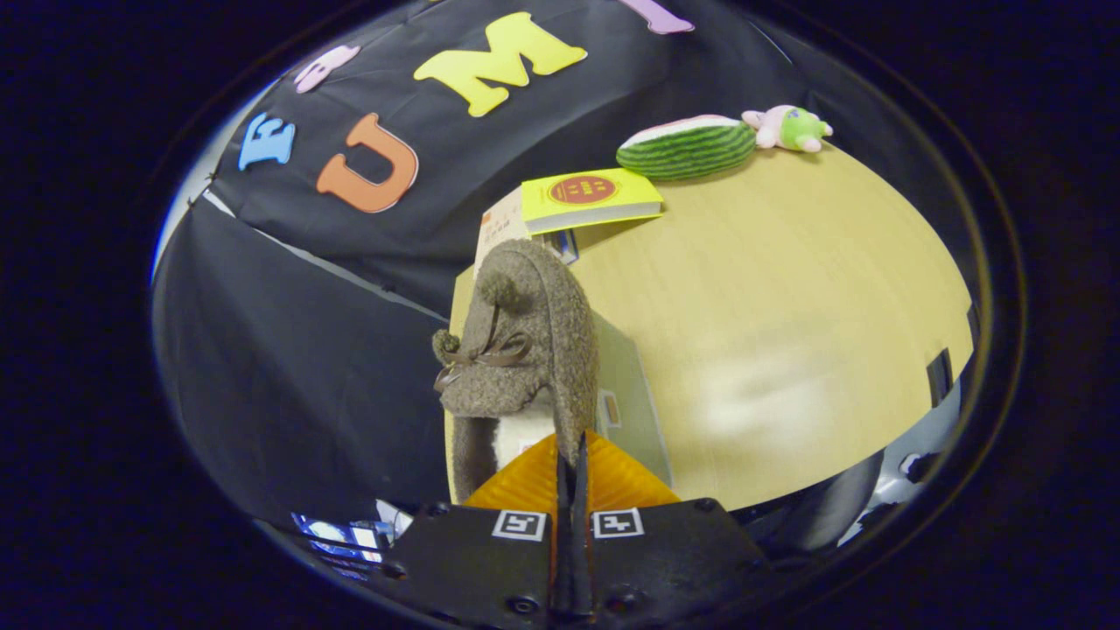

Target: Open the storage box then place both shoes into the box .Put the left shoe in first, then the right shoe, with the right side of both shoes facing outward in a uniform manner.

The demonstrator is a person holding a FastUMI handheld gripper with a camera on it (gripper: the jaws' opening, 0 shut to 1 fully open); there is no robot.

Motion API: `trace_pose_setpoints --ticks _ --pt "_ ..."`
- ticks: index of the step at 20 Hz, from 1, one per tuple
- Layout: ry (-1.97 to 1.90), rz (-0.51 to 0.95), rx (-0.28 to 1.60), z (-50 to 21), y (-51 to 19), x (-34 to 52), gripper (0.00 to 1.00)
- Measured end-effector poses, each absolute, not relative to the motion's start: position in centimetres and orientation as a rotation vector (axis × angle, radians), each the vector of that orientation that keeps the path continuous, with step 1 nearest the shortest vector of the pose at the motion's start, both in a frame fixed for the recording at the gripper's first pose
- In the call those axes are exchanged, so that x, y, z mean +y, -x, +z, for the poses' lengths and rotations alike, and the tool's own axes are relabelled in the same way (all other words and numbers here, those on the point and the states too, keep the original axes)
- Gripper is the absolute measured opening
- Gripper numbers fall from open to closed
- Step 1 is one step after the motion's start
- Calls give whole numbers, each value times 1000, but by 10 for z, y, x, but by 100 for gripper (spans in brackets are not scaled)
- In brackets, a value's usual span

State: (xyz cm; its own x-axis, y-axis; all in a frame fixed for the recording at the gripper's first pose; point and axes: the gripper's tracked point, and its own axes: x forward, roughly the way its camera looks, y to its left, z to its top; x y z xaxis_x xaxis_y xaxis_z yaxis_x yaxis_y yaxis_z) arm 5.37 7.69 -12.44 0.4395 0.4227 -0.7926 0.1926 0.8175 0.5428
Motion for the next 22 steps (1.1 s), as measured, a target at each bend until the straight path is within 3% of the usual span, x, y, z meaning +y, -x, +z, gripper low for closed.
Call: trace_pose_setpoints --ticks 10,12,13,17,21,22 --pt "-580 126 1185 -162 -48 108 6" --pt "-558 131 1156 -161 -56 108 19" --pt "-541 137 1135 -158 -59 106 36" --pt "-404 148 955 -131 -80 83 67" --pt "-290 118 745 -92 -85 55 83" --pt "-271 104 688 -83 -84 46 83"
